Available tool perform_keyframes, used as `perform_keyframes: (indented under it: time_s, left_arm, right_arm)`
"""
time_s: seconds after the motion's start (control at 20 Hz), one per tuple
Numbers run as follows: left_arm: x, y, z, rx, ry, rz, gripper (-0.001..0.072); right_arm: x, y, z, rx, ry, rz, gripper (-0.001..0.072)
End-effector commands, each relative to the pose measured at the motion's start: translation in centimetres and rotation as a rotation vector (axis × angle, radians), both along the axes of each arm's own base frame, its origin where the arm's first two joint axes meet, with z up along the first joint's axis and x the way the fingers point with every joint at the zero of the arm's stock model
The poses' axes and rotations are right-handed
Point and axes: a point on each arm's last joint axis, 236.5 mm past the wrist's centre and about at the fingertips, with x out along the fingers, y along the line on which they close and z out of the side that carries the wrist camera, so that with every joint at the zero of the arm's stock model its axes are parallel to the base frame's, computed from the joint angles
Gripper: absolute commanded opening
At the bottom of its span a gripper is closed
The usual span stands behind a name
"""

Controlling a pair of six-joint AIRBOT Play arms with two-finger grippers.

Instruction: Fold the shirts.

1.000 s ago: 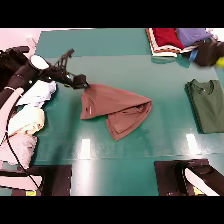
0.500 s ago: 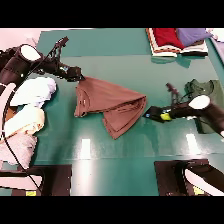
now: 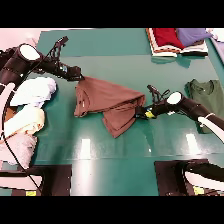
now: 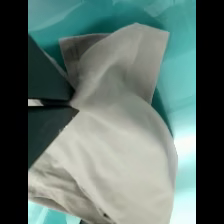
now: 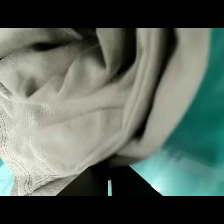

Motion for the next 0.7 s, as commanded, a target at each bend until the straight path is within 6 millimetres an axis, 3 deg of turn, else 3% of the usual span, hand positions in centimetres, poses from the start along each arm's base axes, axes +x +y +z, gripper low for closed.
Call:
perform_keyframes:
  time_s: [0.0,0.05,0.15,0.25,0.35,0.45,0.55,0.65]
  left_arm:
    - [0.5,1.1,3.3,0.005,-0.078,0.016,0.0027]
    - [0.9,1.9,6.1,0.007,-0.147,0.033,0.0027]
    - [0.8,4.4,14.3,0.010,-0.333,0.077,0.0027]
    - [-1.4,6.6,24.0,0.000,-0.549,0.122,0.0027]
    - [-6.0,7.9,33.2,-0.011,-0.771,0.153,0.0027]
    - [-12.1,8.3,40.7,-0.015,-0.977,0.159,0.0027]
    - [-18.5,8.6,46.1,-0.037,-1.152,0.178,0.0027]
    - [-23.8,9.3,49.6,-0.055,-1.293,0.212,0.0027]
  right_arm:
    - [1.1,-2.3,2.3,-0.097,-0.064,0.097,0.0017]
    - [1.9,-3.8,4.5,-0.134,-0.118,0.108,0.0017]
    - [4.0,-7.3,10.9,-0.210,-0.272,0.092,0.0017]
    - [5.1,-10.7,19.1,-0.266,-0.457,0.027,0.0017]
    - [4.4,-13.2,27.6,-0.287,-0.637,-0.050,0.0017]
    - [2.1,-15.0,35.1,-0.314,-0.796,-0.114,0.0017]
    - [-0.8,-16.2,40.7,-0.344,-0.926,-0.167,0.0017]
    - [-3.2,-17.0,44.7,-0.373,-1.027,-0.217,0.0017]
